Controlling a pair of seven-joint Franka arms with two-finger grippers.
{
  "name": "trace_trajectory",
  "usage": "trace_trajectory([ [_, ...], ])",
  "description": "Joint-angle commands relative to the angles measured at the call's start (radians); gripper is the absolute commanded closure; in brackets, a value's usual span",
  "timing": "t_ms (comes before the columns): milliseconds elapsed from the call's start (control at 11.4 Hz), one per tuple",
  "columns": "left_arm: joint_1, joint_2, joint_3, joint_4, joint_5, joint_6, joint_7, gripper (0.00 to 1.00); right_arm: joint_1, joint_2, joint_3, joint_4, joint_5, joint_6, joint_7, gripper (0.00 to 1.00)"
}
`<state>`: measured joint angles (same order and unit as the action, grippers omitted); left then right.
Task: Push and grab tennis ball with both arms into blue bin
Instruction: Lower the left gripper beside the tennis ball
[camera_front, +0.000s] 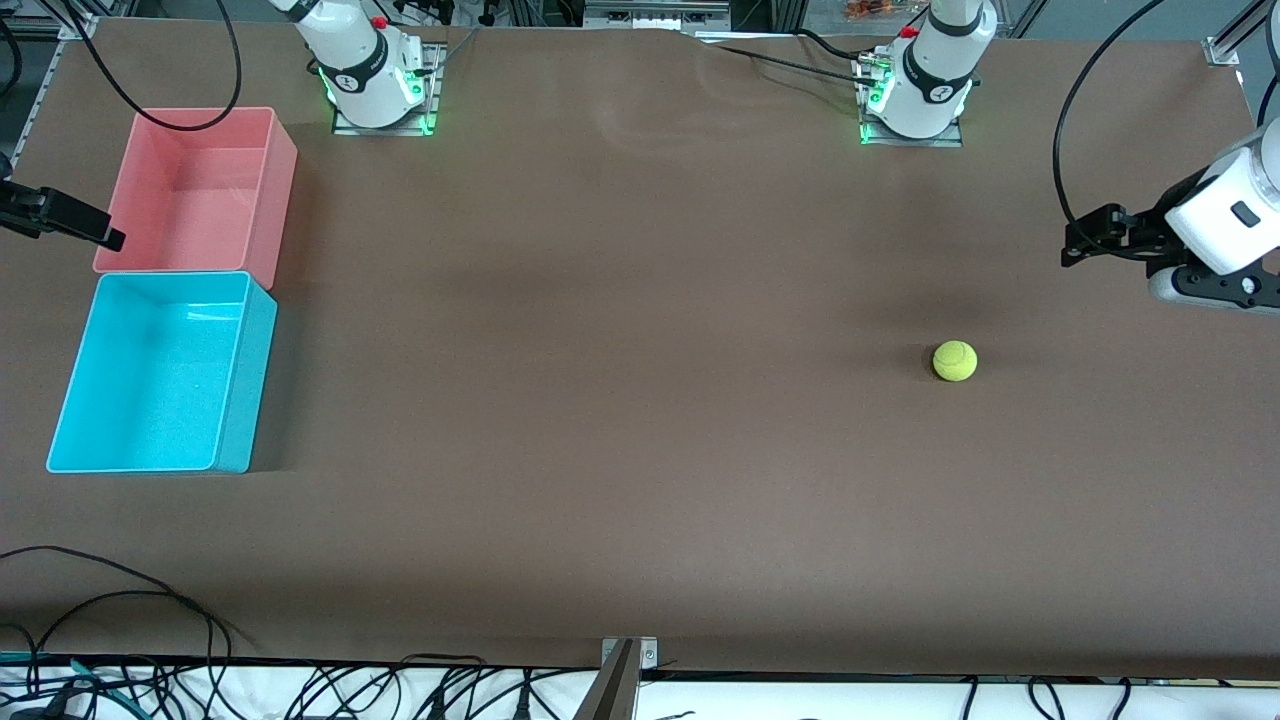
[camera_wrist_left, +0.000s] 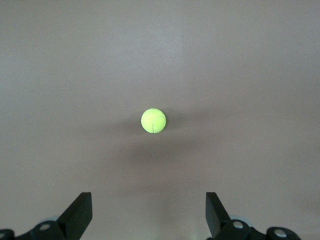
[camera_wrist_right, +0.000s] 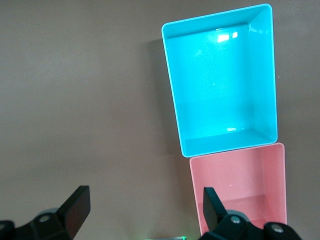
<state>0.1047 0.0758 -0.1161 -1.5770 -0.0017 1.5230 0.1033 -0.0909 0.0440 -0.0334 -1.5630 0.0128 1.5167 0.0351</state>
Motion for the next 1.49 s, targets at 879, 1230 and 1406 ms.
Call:
trace_trajectory([
  [879,0.081,0.002,-0.007,-0.293,0.025,0.324,0.079,0.00,-0.006,0.008,0.004,0.008,0.019,0.002,-0.009,0.00],
  [1230,0.096,0.022,-0.008,-0.297,0.025,0.325,0.098,0.00,-0.007,0.010,0.003,0.008,0.019,0.002,-0.009,0.00],
  [1406,0.096,0.024,-0.010,-0.317,0.025,0.327,0.139,0.00,-0.006,0.010,0.003,0.008,0.019,0.002,-0.009,0.00],
])
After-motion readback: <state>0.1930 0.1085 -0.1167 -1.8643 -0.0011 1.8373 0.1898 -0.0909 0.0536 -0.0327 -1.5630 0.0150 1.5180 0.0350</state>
